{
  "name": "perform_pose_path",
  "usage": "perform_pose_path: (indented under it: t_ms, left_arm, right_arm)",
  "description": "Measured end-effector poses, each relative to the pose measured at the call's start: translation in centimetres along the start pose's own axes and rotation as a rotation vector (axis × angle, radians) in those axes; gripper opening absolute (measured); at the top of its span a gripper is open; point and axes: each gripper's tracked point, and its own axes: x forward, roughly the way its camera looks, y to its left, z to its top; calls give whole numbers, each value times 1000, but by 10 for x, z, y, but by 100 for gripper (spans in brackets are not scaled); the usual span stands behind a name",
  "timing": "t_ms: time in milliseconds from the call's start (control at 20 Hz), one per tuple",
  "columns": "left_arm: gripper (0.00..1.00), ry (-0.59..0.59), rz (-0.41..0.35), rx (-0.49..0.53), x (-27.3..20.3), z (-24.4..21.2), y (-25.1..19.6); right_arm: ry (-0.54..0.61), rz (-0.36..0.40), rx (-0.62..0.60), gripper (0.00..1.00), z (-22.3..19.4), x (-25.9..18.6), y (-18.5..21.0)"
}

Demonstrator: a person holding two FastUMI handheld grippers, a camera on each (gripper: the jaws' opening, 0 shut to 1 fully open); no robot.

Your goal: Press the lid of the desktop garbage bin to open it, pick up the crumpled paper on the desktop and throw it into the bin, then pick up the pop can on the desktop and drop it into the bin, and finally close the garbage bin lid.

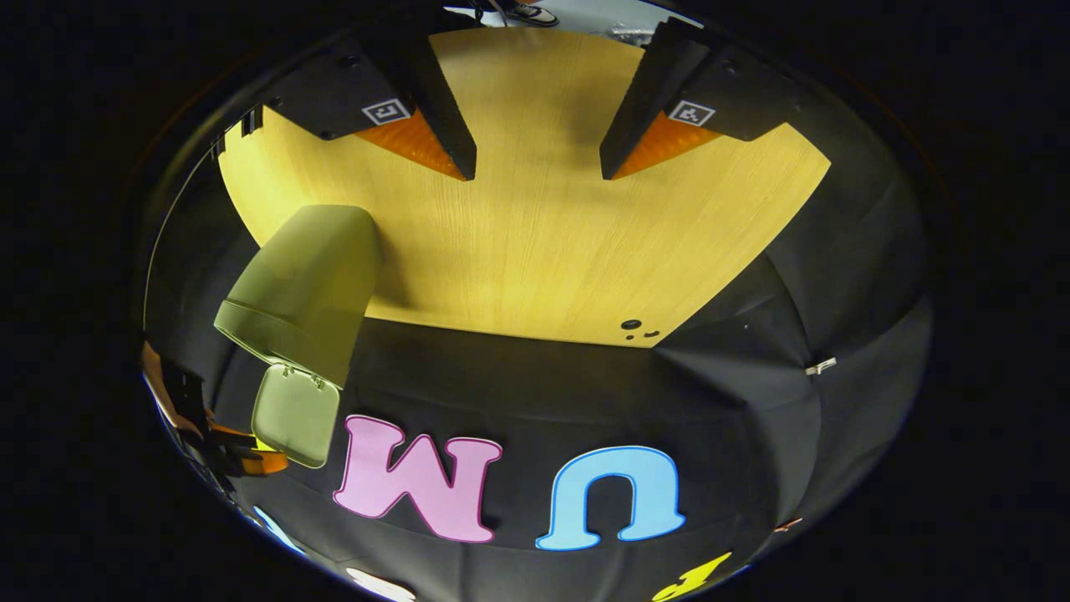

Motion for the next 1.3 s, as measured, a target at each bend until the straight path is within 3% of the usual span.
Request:
perform_pose_path:
  t_ms: [350, 850, 1300]
  left_arm:
    - [96, 3, 55, -73, 1, -5, 21]
    - [96, 2, 117, -119, 1, -6, 30]
    - [96, 4, 119, -112, -3, -12, 34]
  right_arm:
    - [-32, -18, 14, 98, 28, 31, -8]
    - [29, -38, 41, 98, 22, 91, -18]
    - [88, -10, 48, 98, 4, 72, -12]
